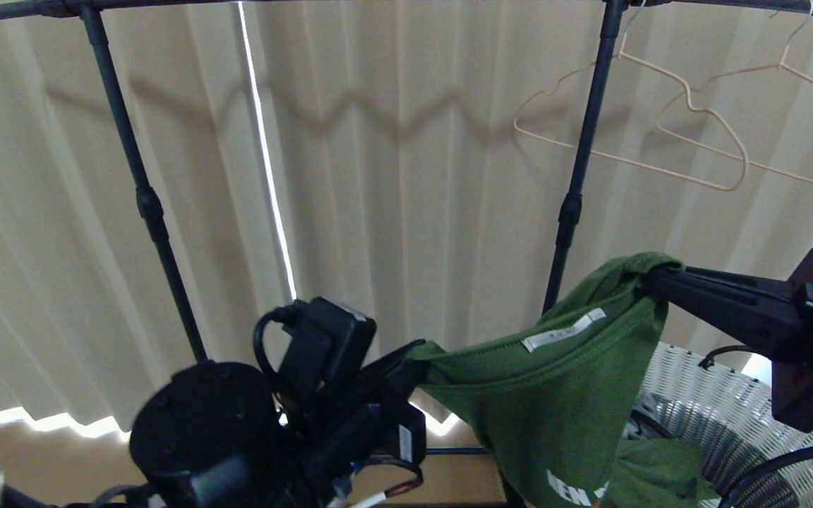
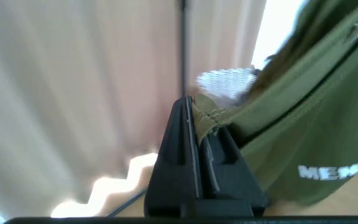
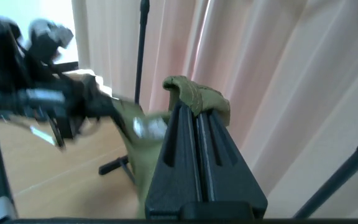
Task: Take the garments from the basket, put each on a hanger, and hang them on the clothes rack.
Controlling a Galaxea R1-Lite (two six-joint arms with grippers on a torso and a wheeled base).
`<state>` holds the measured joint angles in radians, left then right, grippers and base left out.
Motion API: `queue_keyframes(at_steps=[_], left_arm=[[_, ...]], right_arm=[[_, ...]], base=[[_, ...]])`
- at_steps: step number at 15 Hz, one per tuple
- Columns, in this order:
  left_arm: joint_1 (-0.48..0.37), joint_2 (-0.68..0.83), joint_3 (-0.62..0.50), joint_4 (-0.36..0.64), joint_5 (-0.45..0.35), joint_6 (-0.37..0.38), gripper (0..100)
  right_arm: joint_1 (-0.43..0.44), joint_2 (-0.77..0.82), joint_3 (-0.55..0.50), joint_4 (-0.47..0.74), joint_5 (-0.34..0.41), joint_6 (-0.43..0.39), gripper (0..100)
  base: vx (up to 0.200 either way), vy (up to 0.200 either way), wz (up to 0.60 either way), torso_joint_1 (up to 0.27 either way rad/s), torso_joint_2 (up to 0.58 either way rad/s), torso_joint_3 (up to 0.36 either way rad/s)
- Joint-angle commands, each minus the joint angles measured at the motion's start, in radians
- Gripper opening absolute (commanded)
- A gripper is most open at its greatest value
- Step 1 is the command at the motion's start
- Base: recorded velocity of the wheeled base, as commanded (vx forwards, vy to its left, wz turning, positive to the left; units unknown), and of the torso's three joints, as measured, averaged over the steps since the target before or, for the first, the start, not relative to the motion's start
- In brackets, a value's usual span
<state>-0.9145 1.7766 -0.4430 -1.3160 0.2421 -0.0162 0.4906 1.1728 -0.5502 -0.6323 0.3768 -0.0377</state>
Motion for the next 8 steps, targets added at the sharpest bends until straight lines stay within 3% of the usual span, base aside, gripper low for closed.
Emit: queue_keyframes(at_steps=[1, 5, 8], left_arm=[[0.112, -0.289, -0.046, 0.222, -0.046, 0.004, 0], [0.151, -0.528, -0.235, 0.702, -0.193, 0.005, 0], [0.151, -0.513, -0.47, 0.94, -0.228, 0.007, 0]], right_arm=[[0.0, 0.036, -0.047, 0.0, 0.001, 0.002, 0], [-0.003, 0.033, -0.074, -0.001, 0.001, 0.001, 0], [-0.014, 0.05, -0.085, -0.024, 0.001, -0.001, 0]], base=[[0.0, 0.0, 0.0, 0.0, 0.0, 0.0], [0.0, 0.0, 0.0, 0.0, 0.0, 0.0], [0.0, 0.0, 0.0, 0.0, 0.0, 0.0]])
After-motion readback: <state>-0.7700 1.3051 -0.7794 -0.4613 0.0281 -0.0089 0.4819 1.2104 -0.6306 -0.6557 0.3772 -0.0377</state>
